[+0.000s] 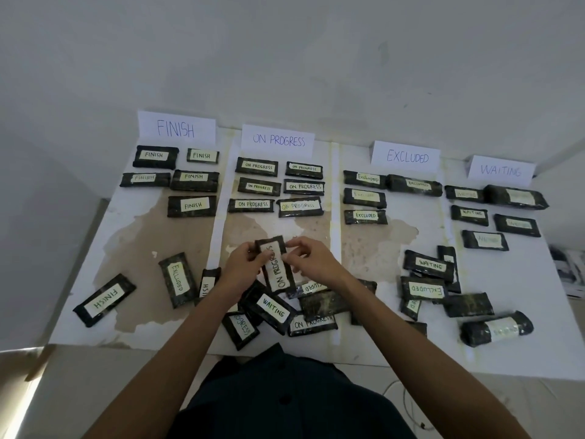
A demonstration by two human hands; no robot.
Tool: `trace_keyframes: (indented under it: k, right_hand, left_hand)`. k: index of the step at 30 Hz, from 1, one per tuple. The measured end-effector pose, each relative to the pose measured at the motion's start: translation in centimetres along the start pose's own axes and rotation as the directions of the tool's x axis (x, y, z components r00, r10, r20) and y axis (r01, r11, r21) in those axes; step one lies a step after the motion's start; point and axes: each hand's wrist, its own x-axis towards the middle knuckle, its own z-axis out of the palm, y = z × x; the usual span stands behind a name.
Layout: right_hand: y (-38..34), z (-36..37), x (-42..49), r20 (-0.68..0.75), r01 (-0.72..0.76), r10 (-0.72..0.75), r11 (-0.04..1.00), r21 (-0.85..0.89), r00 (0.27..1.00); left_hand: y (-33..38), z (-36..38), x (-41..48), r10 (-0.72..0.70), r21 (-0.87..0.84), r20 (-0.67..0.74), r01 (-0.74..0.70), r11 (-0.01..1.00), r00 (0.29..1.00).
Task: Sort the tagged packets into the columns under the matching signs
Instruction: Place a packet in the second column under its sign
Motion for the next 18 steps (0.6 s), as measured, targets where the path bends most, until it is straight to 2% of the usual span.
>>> trace_keyframes:
  k: [3,5,7,9,11,15,18]
  right_hand:
    - [-0.1,0.1,0.3,-0.040,0.016,-0.013,0.998,0.062,0.999]
    - [-0.1,0.1,0.5,-0.071,0.029,-0.024,0.997,0.067,0.997]
    - [0.1,0.0,0.7,-0.124,-0.010,0.028,0.989,0.144,0.992]
    - [0.2,-0.3,0.9,-0.168,-0.089,0.139,0.956,0.279,0.976]
    - [0.6,-0.8,1.3,-0.185,-0.131,0.212,0.919,0.373,0.959]
    - [1.5,-1.8,1.8,-0.195,-0.142,0.252,0.881,0.451,0.948]
    - [2.4,-3.0,2.1,-0.243,-0.178,0.304,0.884,0.431,0.921]
  left_hand:
    - [0.0,0.4,-0.1,0.085,0.182,0.115,-0.105,0.978,0.990]
    - [0.0,0.7,0.0,0.129,0.241,0.134,-0.158,0.958,0.983]
    - [0.1,0.9,0.3,0.201,0.363,0.121,-0.231,0.903,0.972]
    - [-0.1,1.2,0.8,0.296,0.528,0.135,-0.321,0.786,0.946]
    - [-0.5,1.7,1.3,0.376,0.646,0.206,-0.414,0.642,0.904]
    - [-0.6,3.0,2.5,0.467,0.708,0.320,-0.536,0.460,0.824]
    - [0.4,3.9,4.3,0.470,0.756,0.416,-0.583,0.297,0.779]
